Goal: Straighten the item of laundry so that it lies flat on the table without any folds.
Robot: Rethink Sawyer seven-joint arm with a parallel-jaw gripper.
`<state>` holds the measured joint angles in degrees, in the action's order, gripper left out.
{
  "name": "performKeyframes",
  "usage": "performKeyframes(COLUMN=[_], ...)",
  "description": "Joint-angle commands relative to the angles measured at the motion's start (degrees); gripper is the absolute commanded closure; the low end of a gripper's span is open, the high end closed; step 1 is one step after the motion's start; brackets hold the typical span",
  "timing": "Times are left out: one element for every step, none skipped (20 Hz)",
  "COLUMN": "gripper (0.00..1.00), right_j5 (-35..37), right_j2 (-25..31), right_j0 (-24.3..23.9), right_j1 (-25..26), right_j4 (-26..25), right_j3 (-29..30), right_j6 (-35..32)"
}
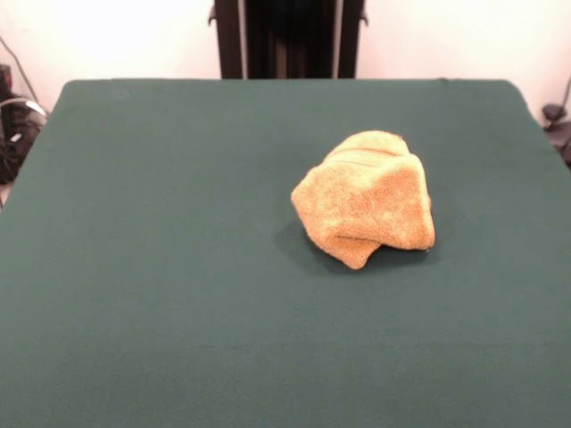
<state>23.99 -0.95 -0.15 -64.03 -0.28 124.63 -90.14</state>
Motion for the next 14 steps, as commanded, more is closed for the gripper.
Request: performKeyframes(gripper=[0.0,0.0,0.0,0.0,0.0,0.0,0.0,0.0,0.0,0.0,0.0,0.0,0.0,0.0], right_j5=[-4.37,-4.44,-4.68,-4.49,-4.93,-5.14,-5.76,-5.92,-6.39,-6.83,-7.11,-7.9,-8.18,-9.3], right_j2=[1.72,1.93,1.8,1.69,1.92,2.25,2.5,2.39,2.18,2.12,1.99,2.11,2.31,2.39], right_j0=[0.54,0.37,0.47,0.53,0.34,0.06,-0.16,-0.12,-0.06,-0.12,-0.16,-0.3,-0.51,-0.61], right_j1=[6.36,6.31,6.5,6.27,6.56,6.69,7.07,7.22,7.4,7.82,8.03,9.02,9.51,10.66], right_j4=[-0.41,-0.25,-0.42,-0.49,-0.53,-0.32,-0.3,-0.45,-0.68,-0.84,-1.07,-1.21,-1.28,-1.59], right_j3=[1.97,2.4,2.42,2.47,2.61,2.79,2.98,2.78,2.82,2.88,2.85,2.9,2.98,2.96], right_j6=[-10.54,-10.33,-10.32,-10.18,-9.95,-9.78,-9.69,-9.65,-9.71,-9.71,-9.6,-9.63,-9.41,-9.4])
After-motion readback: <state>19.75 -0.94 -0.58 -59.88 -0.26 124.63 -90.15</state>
